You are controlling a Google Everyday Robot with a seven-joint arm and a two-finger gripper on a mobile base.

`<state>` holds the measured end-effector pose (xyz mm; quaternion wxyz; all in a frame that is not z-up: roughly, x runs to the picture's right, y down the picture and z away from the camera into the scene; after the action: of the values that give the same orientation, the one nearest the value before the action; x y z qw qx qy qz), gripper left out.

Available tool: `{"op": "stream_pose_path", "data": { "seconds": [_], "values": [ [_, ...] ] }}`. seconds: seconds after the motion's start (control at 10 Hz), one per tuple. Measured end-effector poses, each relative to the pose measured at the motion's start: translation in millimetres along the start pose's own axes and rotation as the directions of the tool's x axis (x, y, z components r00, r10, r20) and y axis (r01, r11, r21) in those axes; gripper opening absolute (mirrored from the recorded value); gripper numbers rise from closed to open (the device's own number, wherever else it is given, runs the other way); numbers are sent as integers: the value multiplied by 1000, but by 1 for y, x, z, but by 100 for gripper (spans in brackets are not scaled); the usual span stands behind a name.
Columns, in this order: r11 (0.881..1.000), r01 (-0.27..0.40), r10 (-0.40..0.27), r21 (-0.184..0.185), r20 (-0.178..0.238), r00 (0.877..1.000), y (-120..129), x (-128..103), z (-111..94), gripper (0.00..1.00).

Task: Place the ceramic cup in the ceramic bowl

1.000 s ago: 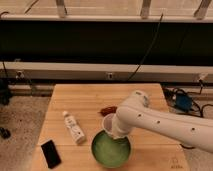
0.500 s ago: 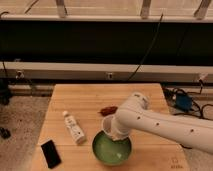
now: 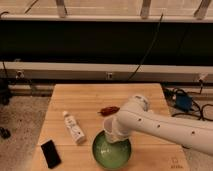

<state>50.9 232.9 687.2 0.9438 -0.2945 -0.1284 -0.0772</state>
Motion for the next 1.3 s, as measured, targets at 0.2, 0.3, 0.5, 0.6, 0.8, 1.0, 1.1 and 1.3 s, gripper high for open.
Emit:
{"op": "stream_pose_path", "data": {
  "seconds": [0.2, 0.3, 0.5, 0.6, 0.8, 1.0, 1.1, 1.3],
  "values": [
    [1000, 2, -2, 2, -2, 1000, 2, -1, 1, 0],
    [1000, 2, -2, 3, -3, 1000, 3, -2, 1, 0],
    [1000, 0, 0, 4, -2, 1000, 6, -2, 3, 0],
    [1000, 2, -2, 7, -3, 1000, 7, -2, 3, 4],
    [1000, 3, -3, 8, -4, 1000, 9, -4, 3, 22],
    [1000, -2, 2, 11, -1, 1000, 13, -5, 5, 37],
    [1000, -4, 4, 12, 0, 1000, 14, -5, 6, 39],
    [1000, -4, 4, 15, 1, 1000, 15, -5, 6, 59]
  ]
}}
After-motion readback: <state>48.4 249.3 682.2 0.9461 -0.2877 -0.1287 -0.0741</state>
